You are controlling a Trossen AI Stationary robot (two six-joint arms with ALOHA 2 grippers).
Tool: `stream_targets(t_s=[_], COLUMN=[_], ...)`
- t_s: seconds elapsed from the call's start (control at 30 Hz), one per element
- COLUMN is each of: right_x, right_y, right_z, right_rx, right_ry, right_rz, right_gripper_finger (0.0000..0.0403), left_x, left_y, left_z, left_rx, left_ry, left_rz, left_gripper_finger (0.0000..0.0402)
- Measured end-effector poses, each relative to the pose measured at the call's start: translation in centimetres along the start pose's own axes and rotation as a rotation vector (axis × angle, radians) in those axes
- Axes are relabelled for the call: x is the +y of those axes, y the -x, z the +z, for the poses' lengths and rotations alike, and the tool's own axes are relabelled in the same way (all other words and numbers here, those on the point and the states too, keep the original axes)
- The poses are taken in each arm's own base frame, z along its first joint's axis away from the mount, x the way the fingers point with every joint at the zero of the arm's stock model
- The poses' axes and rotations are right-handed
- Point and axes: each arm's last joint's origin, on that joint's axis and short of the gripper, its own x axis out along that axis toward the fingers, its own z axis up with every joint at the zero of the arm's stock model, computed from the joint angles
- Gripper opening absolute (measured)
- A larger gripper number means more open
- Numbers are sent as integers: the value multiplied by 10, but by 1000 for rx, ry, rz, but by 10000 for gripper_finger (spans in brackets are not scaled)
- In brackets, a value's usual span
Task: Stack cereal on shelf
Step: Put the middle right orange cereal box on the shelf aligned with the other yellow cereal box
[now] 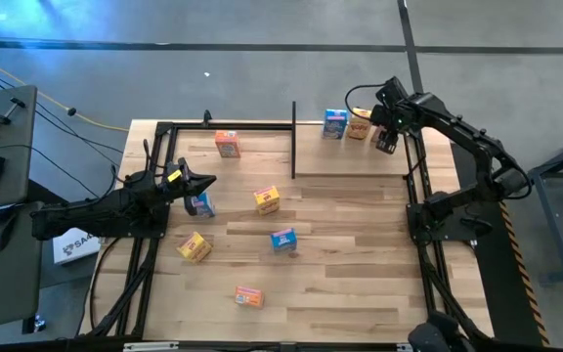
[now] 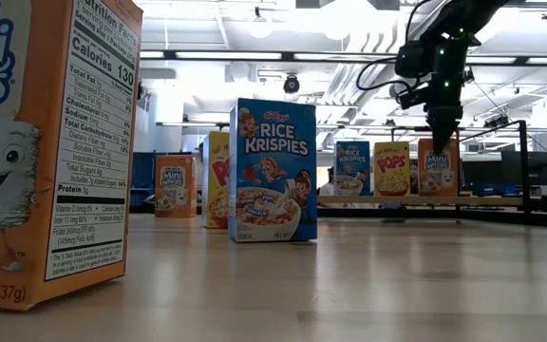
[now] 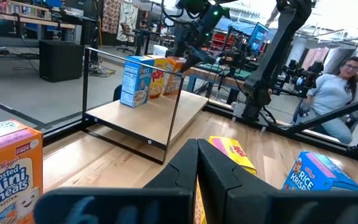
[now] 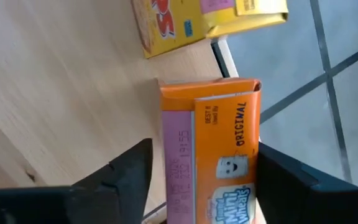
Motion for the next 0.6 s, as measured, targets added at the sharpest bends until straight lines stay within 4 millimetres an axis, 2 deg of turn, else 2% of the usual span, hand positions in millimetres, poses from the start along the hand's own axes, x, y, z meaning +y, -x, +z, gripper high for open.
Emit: stream_targets(t_s=[0.2,0.6], right_x=[-2,-14], right_y=[1,29], right_z=[0,9], right_rx=[16,-33], right_ry=[-8,-67], right_rz=[-41,-69], right_gripper_finger=[239,239], left_x=[0,0], left_y=[0,0], left_z=[0,0], left_rx=[0,-5], left_ry=[0,0], left_rz=[0,-1], left_gripper_finger=[1,1])
